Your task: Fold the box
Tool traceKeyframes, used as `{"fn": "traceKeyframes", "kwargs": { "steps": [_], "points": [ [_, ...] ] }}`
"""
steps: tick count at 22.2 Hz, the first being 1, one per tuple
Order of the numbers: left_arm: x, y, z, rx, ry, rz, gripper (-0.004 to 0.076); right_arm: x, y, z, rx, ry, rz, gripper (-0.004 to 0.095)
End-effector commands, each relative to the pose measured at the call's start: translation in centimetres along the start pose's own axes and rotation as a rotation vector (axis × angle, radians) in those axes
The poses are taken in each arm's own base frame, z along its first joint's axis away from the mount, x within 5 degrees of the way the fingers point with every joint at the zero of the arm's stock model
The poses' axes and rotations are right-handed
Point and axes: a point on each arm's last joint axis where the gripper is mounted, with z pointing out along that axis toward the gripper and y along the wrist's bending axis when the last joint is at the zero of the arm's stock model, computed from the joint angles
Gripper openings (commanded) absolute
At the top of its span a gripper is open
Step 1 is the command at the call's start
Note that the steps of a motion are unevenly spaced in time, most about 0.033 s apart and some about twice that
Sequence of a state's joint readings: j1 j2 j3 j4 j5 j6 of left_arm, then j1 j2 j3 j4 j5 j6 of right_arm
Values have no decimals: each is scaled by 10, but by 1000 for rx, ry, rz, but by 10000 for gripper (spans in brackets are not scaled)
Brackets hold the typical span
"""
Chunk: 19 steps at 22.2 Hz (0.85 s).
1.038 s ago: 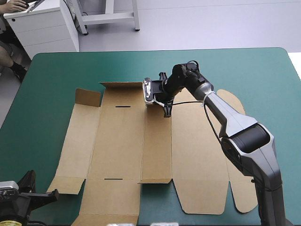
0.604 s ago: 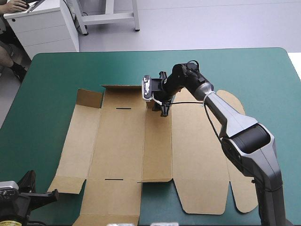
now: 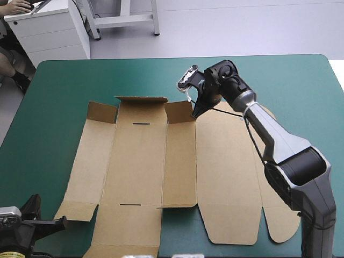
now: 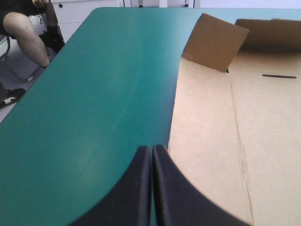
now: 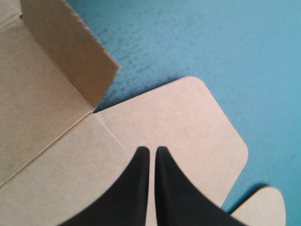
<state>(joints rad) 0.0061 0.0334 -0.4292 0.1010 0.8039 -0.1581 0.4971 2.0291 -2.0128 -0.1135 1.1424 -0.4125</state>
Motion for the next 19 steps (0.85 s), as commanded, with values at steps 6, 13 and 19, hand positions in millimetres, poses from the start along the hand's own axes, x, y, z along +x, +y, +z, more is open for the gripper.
{"fn": "traceKeyframes", "kwargs": {
  "steps": [6,13,19],
  "points": [
    [-13,-2,-1,24,-97,16,87,29,-28,-91,102,-79,380,0],
    [-12,-2,-1,21,-96,19,705,83,-3,-160,133,-216,468,-1],
    [-34,-4,-1,22,-80,16,699,139,27,-182,133,-261,520,-1]
  ]
}}
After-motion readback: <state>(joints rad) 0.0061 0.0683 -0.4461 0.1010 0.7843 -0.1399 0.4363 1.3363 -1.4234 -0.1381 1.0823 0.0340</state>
